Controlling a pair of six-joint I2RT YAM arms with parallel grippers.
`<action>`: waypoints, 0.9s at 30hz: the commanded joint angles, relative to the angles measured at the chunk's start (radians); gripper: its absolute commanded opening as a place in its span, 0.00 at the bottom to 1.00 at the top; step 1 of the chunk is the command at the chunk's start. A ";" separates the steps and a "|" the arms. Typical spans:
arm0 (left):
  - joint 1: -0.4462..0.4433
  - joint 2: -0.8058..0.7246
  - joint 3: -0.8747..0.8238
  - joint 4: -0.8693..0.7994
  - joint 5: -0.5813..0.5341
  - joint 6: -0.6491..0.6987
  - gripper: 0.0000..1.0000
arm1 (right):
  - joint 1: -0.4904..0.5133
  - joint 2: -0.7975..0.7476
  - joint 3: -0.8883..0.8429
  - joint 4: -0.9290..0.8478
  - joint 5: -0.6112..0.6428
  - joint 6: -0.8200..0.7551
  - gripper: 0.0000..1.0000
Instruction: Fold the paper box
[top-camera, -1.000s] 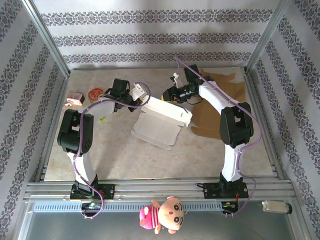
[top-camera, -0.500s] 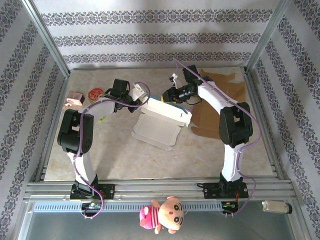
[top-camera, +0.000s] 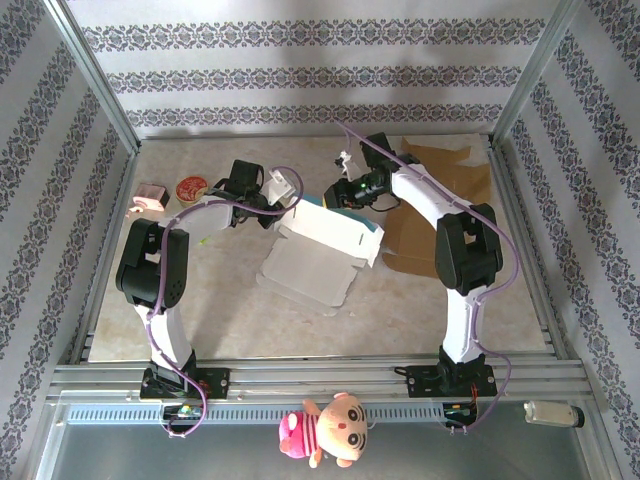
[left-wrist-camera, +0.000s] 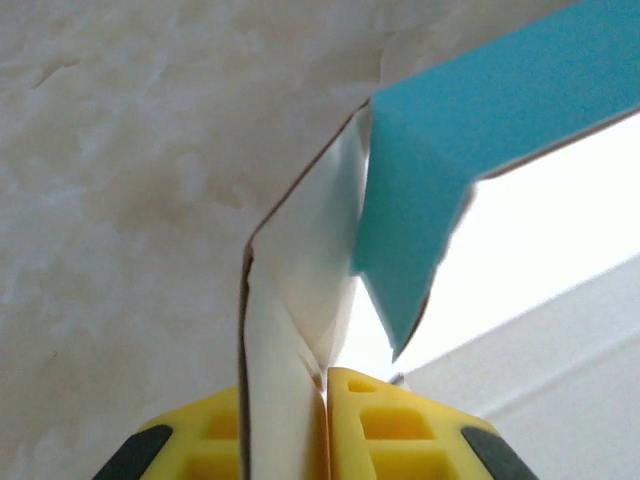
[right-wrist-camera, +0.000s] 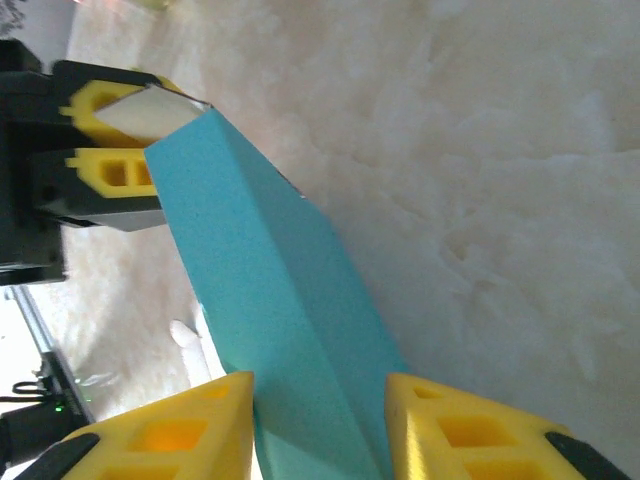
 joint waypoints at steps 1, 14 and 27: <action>-0.015 -0.045 0.010 -0.053 -0.011 0.036 0.14 | 0.012 0.029 -0.011 -0.053 0.093 -0.032 0.37; -0.019 -0.069 -0.050 0.114 0.054 -0.166 0.00 | 0.055 -0.018 -0.024 -0.029 0.067 -0.042 0.39; -0.121 -0.156 -0.267 0.566 -0.023 -0.500 0.00 | 0.093 -0.070 -0.031 0.001 0.169 -0.059 0.38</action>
